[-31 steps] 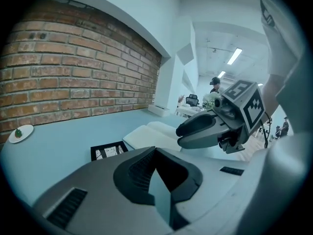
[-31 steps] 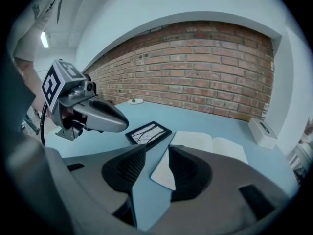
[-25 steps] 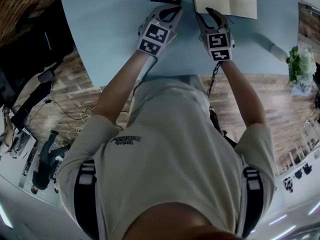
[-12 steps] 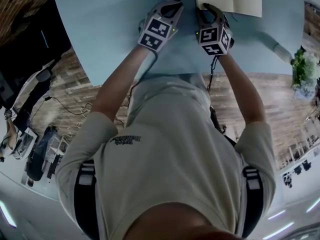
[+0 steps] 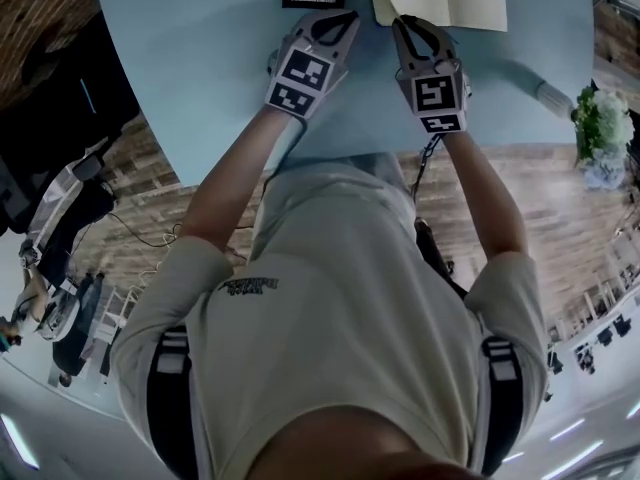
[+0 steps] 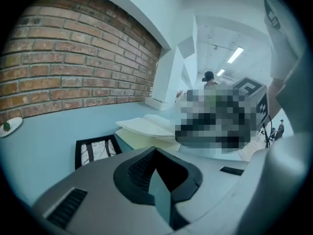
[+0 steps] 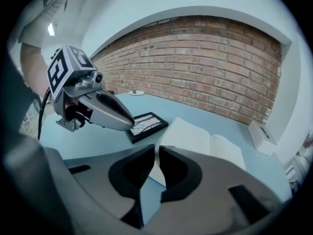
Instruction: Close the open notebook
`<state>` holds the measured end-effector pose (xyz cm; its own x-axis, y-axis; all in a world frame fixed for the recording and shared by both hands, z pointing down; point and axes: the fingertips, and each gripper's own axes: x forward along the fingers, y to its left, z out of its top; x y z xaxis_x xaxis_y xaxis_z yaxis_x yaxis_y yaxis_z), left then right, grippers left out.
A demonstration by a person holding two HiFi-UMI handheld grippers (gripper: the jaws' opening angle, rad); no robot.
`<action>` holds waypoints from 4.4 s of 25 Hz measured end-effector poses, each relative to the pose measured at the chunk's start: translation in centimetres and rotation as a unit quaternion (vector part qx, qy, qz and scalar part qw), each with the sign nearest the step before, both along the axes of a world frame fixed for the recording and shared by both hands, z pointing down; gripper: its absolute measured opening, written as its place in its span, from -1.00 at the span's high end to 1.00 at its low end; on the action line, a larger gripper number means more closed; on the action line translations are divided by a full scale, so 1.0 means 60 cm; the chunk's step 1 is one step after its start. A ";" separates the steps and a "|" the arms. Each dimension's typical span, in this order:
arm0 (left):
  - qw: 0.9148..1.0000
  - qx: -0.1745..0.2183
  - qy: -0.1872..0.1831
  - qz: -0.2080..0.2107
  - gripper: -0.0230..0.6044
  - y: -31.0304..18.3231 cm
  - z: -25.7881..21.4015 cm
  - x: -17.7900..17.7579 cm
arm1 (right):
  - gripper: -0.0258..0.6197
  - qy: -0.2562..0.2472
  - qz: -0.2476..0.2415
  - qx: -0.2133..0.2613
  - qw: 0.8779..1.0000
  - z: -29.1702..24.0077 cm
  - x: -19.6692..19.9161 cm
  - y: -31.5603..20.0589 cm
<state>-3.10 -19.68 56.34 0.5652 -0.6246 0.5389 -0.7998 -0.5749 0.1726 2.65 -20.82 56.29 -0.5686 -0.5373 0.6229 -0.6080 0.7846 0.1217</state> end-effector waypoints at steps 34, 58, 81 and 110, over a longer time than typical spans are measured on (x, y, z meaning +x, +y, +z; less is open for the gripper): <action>0.993 0.019 -0.039 0.113 0.90 -0.089 0.011 0.241 | 0.71 -0.012 0.343 -0.033 0.939 0.061 0.389 -0.132; 0.997 0.014 -0.074 -0.002 0.90 -0.015 0.003 0.021 | 0.63 -0.049 0.030 -0.022 0.998 -0.005 0.003 -0.018; 0.993 0.037 -0.026 0.106 0.90 -0.088 -0.013 0.223 | 0.82 -0.035 0.255 0.067 0.964 -0.044 0.340 -0.122; 0.994 0.041 -0.022 0.095 0.90 -0.061 -0.095 0.231 | 0.76 -0.103 0.294 0.022 0.950 -0.101 0.369 -0.107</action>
